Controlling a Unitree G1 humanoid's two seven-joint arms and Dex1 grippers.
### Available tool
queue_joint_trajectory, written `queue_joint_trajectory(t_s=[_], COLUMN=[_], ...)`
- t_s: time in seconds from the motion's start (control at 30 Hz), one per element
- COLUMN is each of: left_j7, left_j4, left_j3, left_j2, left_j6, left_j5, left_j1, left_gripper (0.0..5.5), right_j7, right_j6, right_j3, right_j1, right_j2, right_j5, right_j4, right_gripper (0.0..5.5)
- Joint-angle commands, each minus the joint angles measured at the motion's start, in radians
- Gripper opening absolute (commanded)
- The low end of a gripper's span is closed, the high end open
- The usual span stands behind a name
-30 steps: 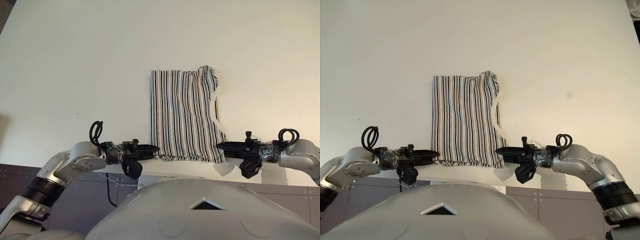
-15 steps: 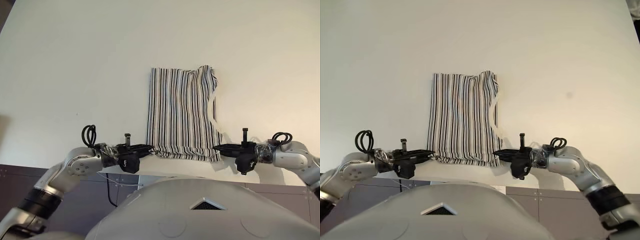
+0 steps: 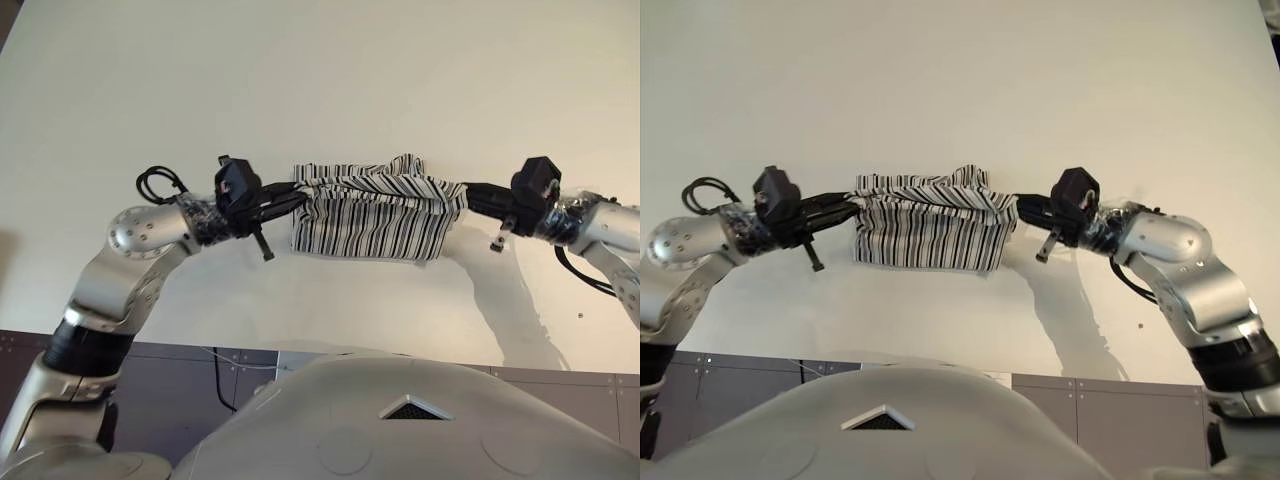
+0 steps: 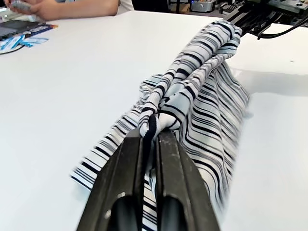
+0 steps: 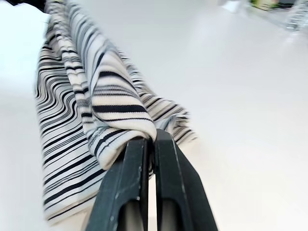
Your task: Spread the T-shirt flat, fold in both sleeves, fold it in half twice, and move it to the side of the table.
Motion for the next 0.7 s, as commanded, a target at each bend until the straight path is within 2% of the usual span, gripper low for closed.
queue_joint_trajectory(t_s=[0.03, 0.27, 0.53, 0.7], left_j7=[-0.030, -0.055, -0.098, -0.091], left_j4=[0.174, 0.291, 0.191, 0.292], left_j3=[-0.026, 0.038, 0.132, 0.151], left_j2=[-0.078, -0.145, -0.169, -0.181], left_j6=[-0.021, -0.092, -0.016, -0.040], left_j5=[0.111, 0.196, 0.123, 0.180], left_j1=[-0.096, -0.131, -0.094, -0.125], left_gripper=[0.11, 0.10, 0.10, 0.10], right_j7=[-0.021, -0.034, -0.021, -0.022], right_j6=[0.004, -0.072, -0.046, -0.028], right_j3=[0.038, 0.092, 0.006, 0.029], right_j1=[-0.120, -0.209, -0.248, -0.275], right_j2=[0.107, 0.278, 0.385, 0.469], right_j5=[-0.159, -0.386, -0.371, -0.402], right_j4=[0.111, 0.274, 0.268, 0.282], right_gripper=[0.10, 0.10, 0.10, 0.10])
